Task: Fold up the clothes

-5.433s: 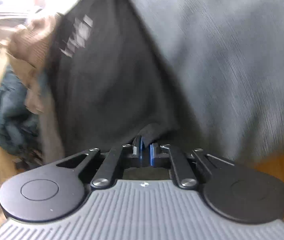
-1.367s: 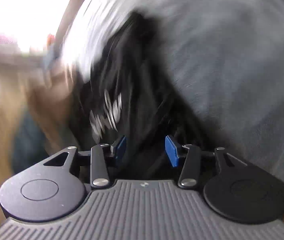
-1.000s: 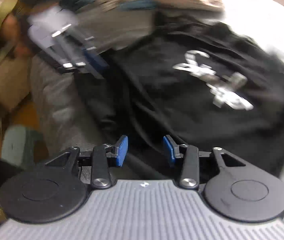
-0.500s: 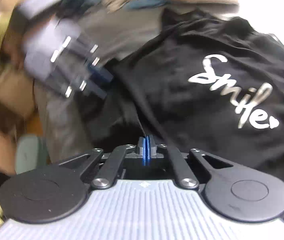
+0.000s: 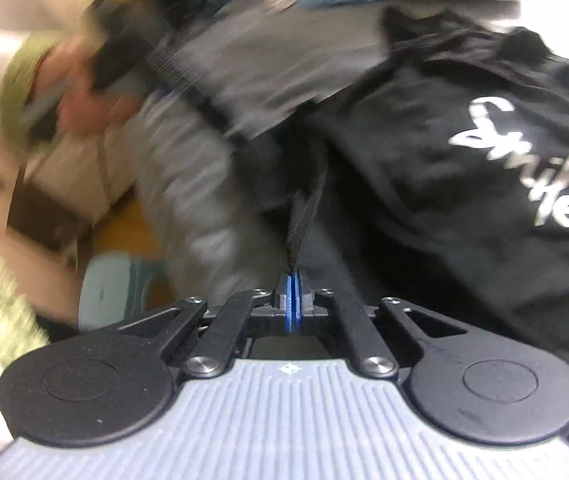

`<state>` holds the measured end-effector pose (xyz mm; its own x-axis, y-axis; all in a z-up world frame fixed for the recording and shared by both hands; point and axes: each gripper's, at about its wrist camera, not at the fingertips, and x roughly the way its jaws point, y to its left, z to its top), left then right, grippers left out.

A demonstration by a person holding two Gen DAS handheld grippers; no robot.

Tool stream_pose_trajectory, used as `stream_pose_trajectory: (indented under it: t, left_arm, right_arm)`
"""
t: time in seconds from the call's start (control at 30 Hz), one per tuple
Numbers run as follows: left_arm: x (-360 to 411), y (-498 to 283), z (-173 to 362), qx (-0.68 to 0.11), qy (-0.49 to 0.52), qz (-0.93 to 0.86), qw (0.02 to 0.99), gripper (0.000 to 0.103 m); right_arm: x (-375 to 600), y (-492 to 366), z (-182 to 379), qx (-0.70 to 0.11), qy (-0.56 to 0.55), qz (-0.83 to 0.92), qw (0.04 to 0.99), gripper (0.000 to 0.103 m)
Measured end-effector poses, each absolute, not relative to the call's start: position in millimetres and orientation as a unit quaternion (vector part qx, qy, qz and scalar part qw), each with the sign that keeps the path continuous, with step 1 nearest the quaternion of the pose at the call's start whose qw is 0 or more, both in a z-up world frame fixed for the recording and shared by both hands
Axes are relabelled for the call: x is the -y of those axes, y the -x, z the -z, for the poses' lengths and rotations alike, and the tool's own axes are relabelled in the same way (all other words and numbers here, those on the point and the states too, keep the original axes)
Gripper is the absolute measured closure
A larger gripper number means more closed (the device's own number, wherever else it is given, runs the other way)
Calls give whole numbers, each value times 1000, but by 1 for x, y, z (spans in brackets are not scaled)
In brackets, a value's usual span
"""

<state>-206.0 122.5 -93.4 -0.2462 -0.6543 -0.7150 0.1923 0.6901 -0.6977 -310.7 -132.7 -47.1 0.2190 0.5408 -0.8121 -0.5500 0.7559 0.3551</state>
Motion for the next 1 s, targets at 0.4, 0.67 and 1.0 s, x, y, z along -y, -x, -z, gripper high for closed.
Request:
stream_pose_trajectory:
  t: [0.4,0.67,1.0]
  left_arm:
    - [-92,215,112,-735,115,278,608,53]
    - [-86,209,93,-710,88,264,647,53]
    - [-69,192,105,-699,35,224,678,59]
  right_arm:
    - [94,357,69,-539,73,-325,774,102]
    - [142,354,56,-544,-116,-266,787,70]
    - [282,333,65,-511,-279,61,811,61]
